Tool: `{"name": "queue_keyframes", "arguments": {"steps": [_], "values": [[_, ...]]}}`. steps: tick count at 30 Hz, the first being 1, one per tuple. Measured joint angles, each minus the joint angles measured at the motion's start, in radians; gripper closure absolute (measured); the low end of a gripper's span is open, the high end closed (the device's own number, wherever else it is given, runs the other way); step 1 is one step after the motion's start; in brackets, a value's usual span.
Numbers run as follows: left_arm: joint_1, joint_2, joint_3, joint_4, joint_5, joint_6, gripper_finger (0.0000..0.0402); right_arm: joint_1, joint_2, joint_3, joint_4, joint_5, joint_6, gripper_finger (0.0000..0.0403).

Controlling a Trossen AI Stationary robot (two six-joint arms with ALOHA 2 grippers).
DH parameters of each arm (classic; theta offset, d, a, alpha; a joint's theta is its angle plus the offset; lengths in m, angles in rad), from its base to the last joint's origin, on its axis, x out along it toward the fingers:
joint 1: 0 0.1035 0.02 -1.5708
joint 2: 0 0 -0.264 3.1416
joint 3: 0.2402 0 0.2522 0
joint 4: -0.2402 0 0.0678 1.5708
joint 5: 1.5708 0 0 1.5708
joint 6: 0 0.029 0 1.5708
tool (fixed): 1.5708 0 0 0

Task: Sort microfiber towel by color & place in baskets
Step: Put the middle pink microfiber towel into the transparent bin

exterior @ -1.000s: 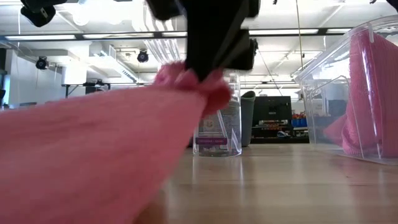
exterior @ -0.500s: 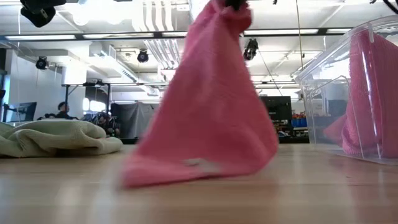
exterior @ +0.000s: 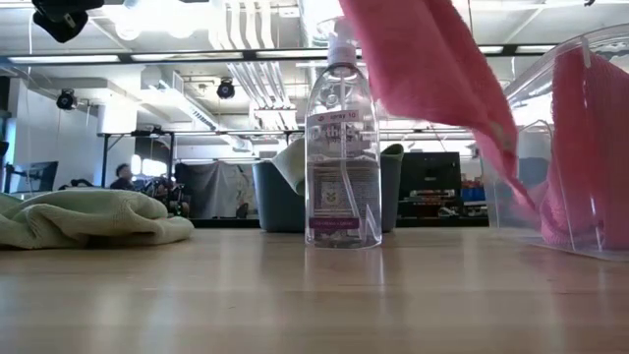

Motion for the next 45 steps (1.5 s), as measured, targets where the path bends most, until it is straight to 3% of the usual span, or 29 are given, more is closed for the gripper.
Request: {"name": "queue_keyframes", "arguments": {"steps": [6,13,23,28,38,45], "values": [[0.000,0.000,0.000,0.000,-0.042,-0.013,0.0276,-0.002,-0.159,-0.138,0.001,0.004,0.002,0.0394],[0.000,0.000,0.000,0.003,-0.113,-0.049,0.0276,-0.002,-0.361,-0.350,0.000,-0.151,0.045,0.0394],[0.000,0.000,0.000,0.065,-0.202,-0.084,0.0276,-0.002,-0.650,-0.656,0.000,-0.240,0.148,0.0394],[0.000,0.000,0.000,0.101,-0.264,-0.085,0.0276,-0.002,-0.774,-0.795,0.000,-0.337,0.164,0.0394],[0.000,0.000,0.000,0.152,-0.345,-0.090,0.0276,-0.002,-0.936,-1.076,0.000,-0.623,0.216,0.0394],[0.000,0.000,-0.003,0.154,-0.386,-0.107,0.0276,-0.002,-0.949,-1.184,-0.001,-0.662,0.236,0.0394]]}}
